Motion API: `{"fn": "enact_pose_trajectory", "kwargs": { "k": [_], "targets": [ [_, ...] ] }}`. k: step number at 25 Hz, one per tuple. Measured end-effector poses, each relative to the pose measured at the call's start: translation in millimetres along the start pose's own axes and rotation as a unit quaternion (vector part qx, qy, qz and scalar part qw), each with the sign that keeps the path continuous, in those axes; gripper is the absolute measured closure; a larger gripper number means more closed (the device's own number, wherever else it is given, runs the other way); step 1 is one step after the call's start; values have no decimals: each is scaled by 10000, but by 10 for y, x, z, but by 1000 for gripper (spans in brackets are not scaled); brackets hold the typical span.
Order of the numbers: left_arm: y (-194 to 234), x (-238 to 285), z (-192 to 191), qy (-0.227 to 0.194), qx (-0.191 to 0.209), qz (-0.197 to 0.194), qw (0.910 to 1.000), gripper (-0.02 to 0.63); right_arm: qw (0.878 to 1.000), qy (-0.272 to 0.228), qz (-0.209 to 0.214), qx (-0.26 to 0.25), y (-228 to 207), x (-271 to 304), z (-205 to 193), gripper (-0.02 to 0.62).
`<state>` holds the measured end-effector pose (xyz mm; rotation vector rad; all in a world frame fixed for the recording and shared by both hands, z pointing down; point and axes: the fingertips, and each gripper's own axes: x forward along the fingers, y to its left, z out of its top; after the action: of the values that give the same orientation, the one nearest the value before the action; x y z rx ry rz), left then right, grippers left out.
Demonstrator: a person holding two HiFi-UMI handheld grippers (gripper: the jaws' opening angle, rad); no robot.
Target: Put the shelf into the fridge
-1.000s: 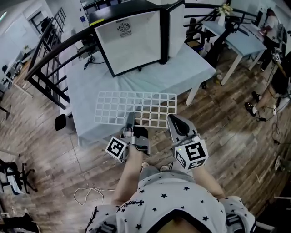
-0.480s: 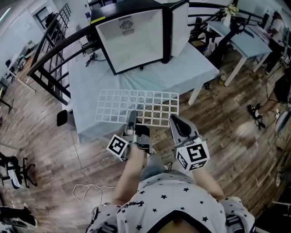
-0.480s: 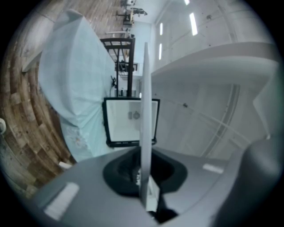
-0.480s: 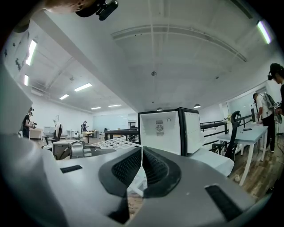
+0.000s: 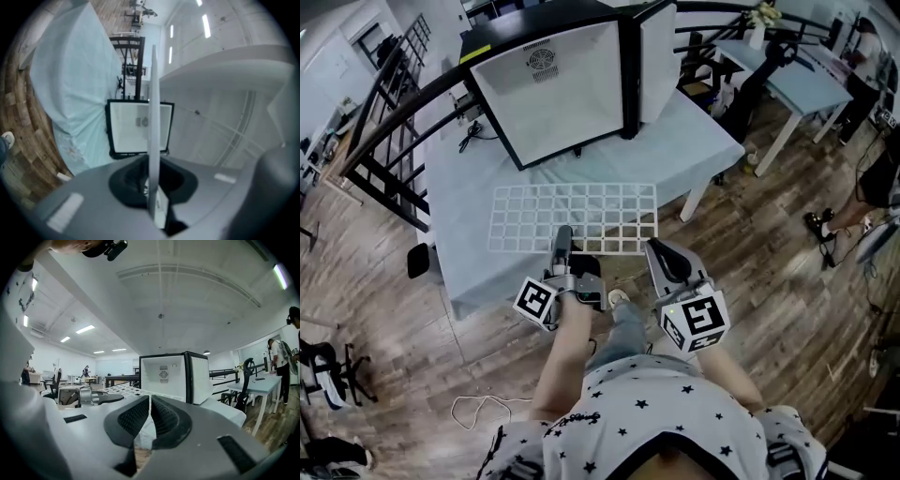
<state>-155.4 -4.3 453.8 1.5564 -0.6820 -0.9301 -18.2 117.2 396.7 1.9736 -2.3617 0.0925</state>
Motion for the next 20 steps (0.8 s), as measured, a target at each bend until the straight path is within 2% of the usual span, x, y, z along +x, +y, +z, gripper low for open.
{"fn": "enact_pose_trajectory", "kwargs": {
  "k": [9,20],
  "targets": [
    [185,837,87,-11,-102,22,9999,577,9999,101,-52,-89,-516,624,46,572],
    [423,1685,321,-185,-180,198,9995,577,9996,262,132,-18,-971,1375,59,572]
  ]
}}
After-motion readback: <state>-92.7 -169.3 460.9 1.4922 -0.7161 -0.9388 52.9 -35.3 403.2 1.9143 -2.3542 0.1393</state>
